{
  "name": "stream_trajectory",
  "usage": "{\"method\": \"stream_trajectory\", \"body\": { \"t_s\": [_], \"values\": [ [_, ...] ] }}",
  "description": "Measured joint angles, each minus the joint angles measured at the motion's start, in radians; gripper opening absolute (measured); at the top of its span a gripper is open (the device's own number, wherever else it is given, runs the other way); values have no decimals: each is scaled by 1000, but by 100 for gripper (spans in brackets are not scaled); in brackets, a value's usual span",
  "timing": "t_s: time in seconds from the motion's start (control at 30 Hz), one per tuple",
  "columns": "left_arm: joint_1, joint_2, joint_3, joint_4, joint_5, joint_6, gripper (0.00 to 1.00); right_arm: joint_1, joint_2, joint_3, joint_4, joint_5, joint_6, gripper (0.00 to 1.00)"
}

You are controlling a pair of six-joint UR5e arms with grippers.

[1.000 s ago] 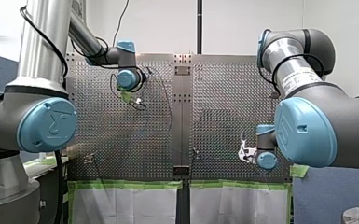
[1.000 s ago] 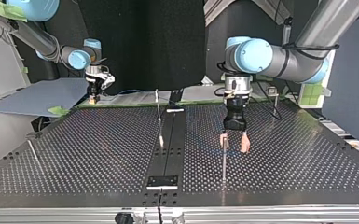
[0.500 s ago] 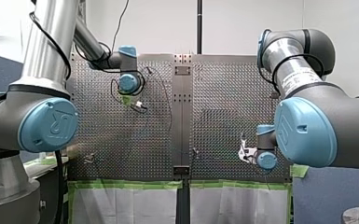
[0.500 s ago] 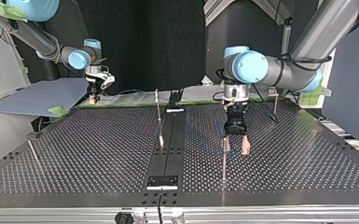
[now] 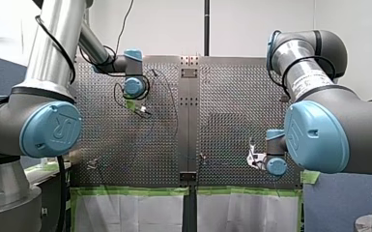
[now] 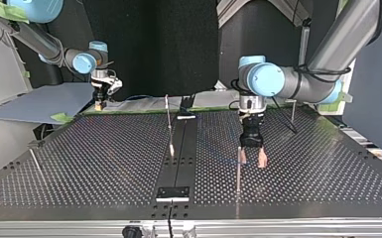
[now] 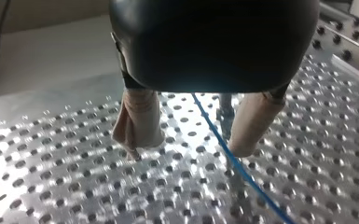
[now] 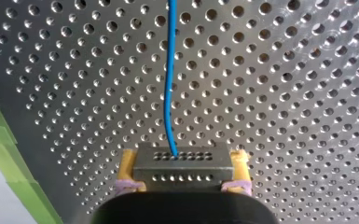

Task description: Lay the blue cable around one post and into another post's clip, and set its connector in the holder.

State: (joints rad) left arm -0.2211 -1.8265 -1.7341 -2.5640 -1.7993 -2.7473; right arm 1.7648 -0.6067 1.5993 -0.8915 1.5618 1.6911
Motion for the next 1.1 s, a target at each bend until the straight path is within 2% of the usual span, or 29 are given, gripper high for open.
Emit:
{"method": "stream_trajectory", "body": {
  "t_s": [0.2,0.37,0.6,0.93,1.1],
  "values": [
    [14,-43,46,-16,11,9,100,0,0,0,-1,0,-2,2],
    [26,-50,63,-23,27,4,100,0,0,0,0,3,-7,2],
    [34,-51,73,-44,32,3,100,0,-11,0,11,27,-31,2],
    [34,-51,73,-51,27,17,100,18,-83,6,83,57,-46,2],
    [34,-51,73,-51,26,24,100,23,-123,23,123,71,-34,2]
  ]
}}
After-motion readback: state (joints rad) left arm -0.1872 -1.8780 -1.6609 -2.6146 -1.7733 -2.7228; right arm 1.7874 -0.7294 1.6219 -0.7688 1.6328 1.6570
